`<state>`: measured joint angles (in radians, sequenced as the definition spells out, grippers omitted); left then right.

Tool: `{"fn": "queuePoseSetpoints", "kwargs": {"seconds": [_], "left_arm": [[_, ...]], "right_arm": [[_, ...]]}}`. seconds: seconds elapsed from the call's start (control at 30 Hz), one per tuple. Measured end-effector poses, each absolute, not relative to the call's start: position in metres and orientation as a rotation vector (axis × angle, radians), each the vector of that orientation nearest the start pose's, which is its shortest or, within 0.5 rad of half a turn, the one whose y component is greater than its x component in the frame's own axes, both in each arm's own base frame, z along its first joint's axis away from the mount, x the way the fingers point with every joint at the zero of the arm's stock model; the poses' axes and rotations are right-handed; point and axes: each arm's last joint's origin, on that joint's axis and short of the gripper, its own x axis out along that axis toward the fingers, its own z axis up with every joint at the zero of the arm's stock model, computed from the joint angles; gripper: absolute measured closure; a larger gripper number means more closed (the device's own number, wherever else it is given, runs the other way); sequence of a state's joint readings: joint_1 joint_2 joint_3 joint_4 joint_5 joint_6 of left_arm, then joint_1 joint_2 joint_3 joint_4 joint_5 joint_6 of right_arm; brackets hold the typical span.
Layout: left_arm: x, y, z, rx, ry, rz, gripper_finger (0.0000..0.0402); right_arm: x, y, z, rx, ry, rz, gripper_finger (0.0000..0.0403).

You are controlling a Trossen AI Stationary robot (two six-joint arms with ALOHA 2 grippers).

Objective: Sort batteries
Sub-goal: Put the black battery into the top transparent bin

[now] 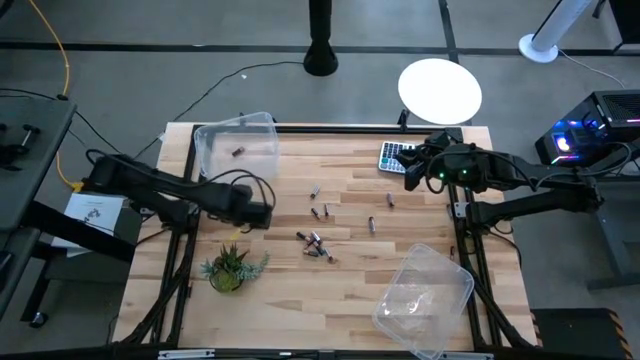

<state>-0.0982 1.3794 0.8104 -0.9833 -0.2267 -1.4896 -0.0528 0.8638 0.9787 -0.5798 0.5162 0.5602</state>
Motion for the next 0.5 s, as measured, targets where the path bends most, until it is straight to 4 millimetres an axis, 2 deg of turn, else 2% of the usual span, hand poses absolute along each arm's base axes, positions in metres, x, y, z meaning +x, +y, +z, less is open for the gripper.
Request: {"fn": "queuePoseSetpoints", "kwargs": {"seconds": [0.23,0.5], "left_arm": [[0.223,0.008,0.154,-0.931,1.148,1.206,0.0174],[0.230,0.018,0.139,-0.934,1.182,1.232,0.0174]], "right_arm": [[0.169,-0.023,0.349,0.425,0.296,-0.671,0.0294],[0.172,-0.023,0.347,0.421,0.310,-0.674,0.0294]]}}
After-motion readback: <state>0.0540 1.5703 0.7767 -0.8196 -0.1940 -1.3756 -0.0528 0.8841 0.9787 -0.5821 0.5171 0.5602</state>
